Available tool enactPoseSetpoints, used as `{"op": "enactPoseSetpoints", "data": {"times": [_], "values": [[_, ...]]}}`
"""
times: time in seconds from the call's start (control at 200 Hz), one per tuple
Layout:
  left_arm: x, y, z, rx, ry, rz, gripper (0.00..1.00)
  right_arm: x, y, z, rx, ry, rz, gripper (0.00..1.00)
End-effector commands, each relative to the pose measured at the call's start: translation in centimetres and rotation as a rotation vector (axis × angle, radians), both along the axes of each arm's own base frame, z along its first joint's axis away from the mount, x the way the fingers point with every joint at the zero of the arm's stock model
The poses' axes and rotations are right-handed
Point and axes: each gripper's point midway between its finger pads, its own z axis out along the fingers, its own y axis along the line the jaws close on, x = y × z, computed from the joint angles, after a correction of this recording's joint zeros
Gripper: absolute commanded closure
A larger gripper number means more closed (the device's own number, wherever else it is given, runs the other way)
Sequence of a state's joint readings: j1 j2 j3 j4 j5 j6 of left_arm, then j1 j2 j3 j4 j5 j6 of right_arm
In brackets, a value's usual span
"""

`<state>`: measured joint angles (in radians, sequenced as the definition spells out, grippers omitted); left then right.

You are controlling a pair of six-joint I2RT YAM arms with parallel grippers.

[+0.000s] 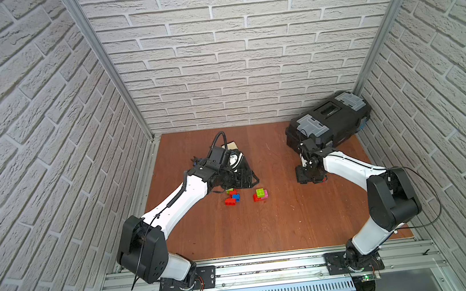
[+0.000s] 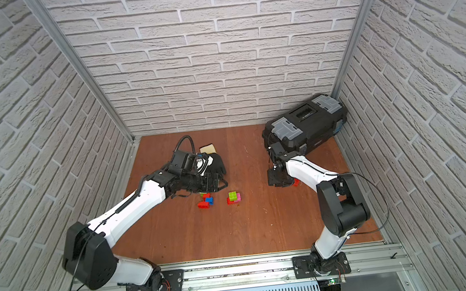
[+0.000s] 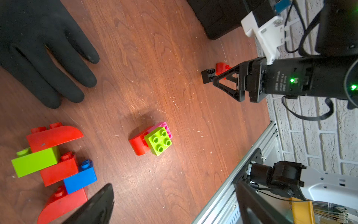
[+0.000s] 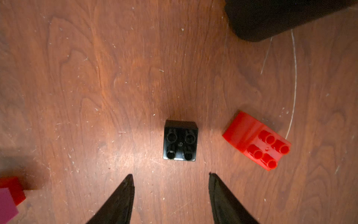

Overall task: Assemble the letter s with lego
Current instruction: Pick up the lego brick from the center of the board.

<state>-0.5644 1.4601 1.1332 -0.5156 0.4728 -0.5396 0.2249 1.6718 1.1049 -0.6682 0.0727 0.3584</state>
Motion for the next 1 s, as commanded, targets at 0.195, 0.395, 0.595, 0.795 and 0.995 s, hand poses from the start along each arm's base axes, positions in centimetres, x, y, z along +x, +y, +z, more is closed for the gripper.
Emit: {"op": "enactPoseSetpoints", "data": {"times": [0.195,0.395,0.595,0.795,0.995], "values": [[0.3,-0.4,0.3,-0.007,-0.007,-0.005,0.02,1.6,-0.7,-1.3,-0.039,0.005,-0.008,0.47],[0.3,-0.1,-0.1,-0.001,0.004,0.0,0.02,2.0,-1.0,-2.0,-0.046,0.013,-0.015,0.52],[0.2,0.0,-0.4,0.003,0.011,-0.002,0.02,2.2,-1.1,-2.4,-0.048,0.024,-0.022,0.55],[0.1,0.2,-0.5,0.01,0.014,-0.002,0.02,2.2,-0.8,-2.7,-0.034,0.037,-0.021,0.61],[0.0,0.4,-0.7,0.011,0.024,0.002,0.02,1.3,-0.9,-2.0,-0.036,0.039,-0.028,0.66]]}}
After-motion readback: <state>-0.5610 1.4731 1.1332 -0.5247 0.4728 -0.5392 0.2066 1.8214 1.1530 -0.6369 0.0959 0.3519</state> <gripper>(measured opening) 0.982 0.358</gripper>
